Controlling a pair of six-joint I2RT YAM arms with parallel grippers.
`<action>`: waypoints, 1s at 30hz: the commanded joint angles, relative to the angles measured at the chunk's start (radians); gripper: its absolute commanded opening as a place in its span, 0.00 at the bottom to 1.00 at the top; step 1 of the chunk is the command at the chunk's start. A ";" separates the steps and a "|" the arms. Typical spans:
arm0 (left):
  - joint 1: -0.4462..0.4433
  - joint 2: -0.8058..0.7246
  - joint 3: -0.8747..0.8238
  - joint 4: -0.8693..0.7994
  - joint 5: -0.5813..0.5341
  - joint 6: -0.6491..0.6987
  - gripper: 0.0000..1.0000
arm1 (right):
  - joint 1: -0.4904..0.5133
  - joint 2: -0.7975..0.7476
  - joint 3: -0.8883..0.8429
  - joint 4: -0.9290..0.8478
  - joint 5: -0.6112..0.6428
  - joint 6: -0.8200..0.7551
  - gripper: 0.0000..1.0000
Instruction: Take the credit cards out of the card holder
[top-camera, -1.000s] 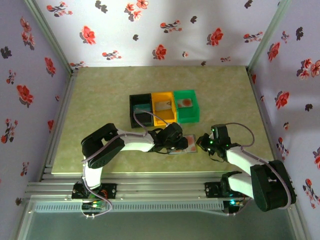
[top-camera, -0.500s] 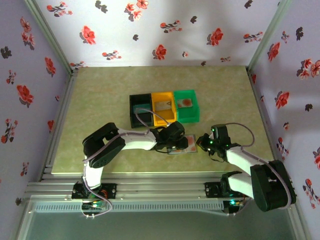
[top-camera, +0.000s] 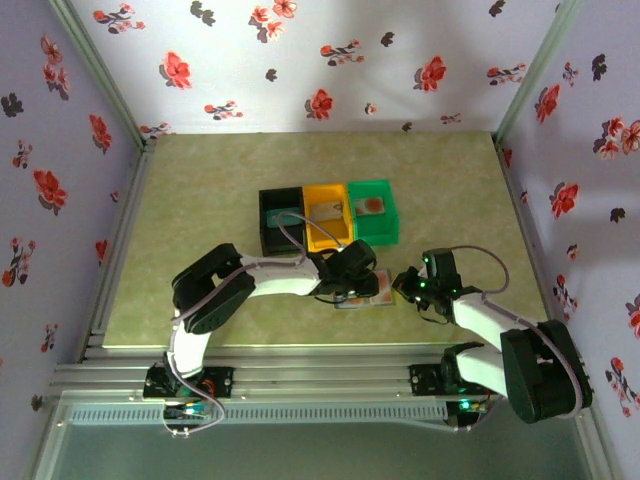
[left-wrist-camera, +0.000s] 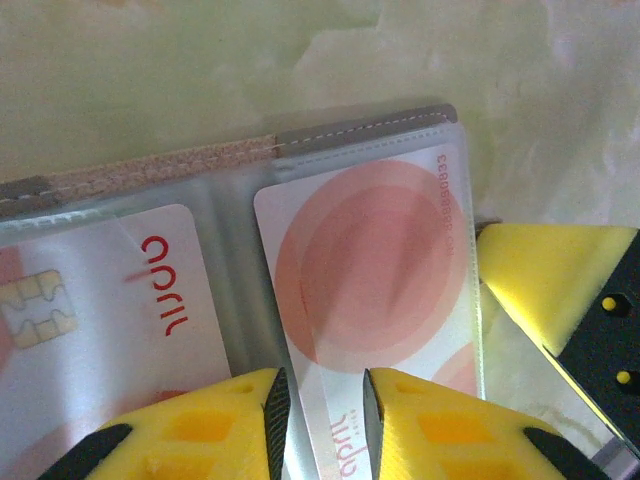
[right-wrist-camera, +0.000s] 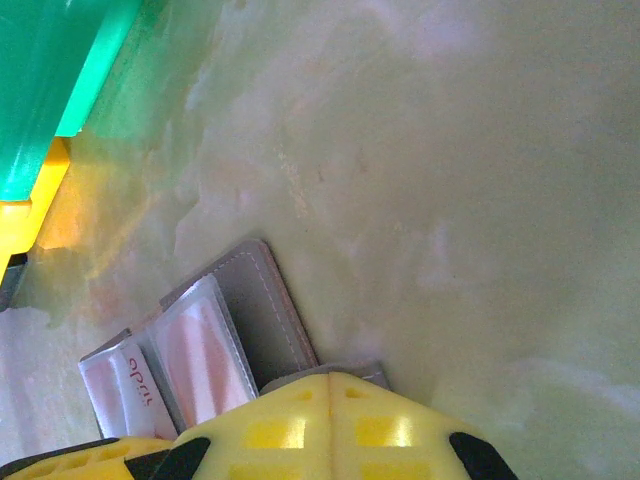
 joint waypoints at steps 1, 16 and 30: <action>-0.008 0.073 0.004 -0.152 -0.066 0.025 0.31 | 0.012 0.023 -0.036 -0.056 0.031 0.016 0.00; -0.011 0.064 -0.012 -0.106 -0.093 0.024 0.32 | 0.027 0.046 -0.049 -0.008 0.014 0.032 0.00; -0.011 -0.123 -0.245 0.238 -0.129 0.012 0.28 | 0.045 0.063 -0.057 0.011 0.024 0.039 0.00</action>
